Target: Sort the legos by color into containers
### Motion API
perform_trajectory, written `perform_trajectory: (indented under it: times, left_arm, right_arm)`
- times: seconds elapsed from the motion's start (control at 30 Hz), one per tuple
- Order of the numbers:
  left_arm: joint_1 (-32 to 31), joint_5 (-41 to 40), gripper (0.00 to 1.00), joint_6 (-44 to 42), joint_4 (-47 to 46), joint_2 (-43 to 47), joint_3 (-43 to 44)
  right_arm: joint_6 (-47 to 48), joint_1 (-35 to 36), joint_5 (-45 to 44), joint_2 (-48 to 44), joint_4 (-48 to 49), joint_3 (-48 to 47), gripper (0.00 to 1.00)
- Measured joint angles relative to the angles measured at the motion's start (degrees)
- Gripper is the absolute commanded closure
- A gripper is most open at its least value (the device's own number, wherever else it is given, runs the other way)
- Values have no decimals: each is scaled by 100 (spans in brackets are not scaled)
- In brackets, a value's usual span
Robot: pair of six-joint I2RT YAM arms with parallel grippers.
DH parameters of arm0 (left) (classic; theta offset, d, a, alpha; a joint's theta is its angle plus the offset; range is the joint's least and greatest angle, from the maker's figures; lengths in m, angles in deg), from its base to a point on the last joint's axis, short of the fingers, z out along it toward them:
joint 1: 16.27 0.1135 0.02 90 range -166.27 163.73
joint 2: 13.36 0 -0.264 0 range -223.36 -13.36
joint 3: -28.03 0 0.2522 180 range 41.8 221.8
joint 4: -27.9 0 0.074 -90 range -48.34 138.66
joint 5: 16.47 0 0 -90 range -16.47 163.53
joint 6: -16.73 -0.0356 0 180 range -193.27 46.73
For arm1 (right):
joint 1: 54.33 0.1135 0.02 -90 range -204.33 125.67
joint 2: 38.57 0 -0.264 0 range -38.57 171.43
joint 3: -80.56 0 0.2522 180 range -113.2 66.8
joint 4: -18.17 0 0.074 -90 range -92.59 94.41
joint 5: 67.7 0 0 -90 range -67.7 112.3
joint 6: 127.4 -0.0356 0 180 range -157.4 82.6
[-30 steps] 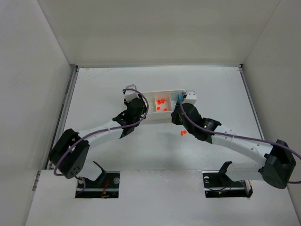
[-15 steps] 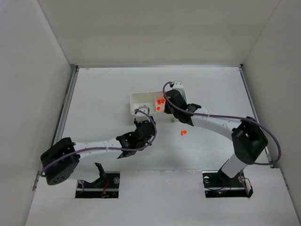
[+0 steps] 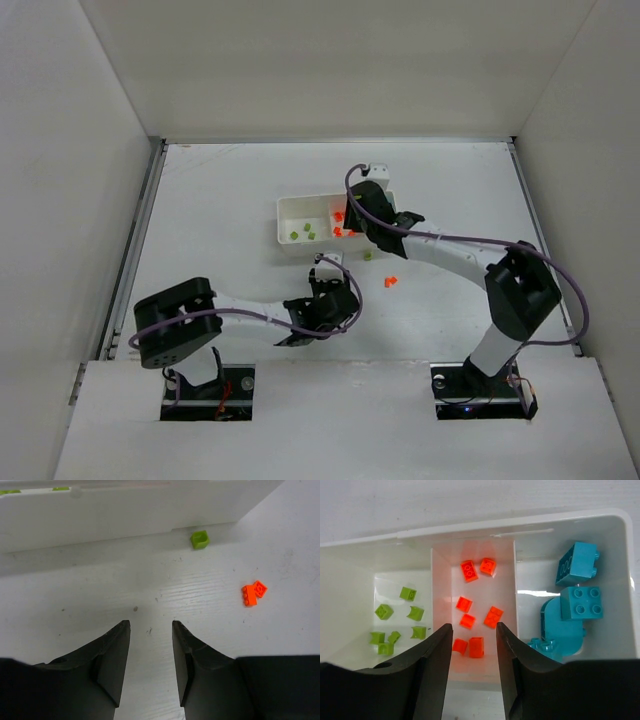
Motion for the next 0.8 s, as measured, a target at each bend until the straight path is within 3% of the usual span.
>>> perform_trajectory:
  times: [0.23, 0.43, 0.8]
  left_arm:
    - [24, -4, 59, 26, -168, -1126, 922]
    - [146, 72, 59, 31, -227, -1952, 1547]
    - [595, 17, 58, 52, -374, -2710, 2234]
  right_arm:
    - [-238, -50, -151, -1502, 404, 1318, 65]
    - [-673, -188, -271, -3123, 732, 2907, 63]
    - [-1554, -192, -280, -4103, 767, 4446, 60]
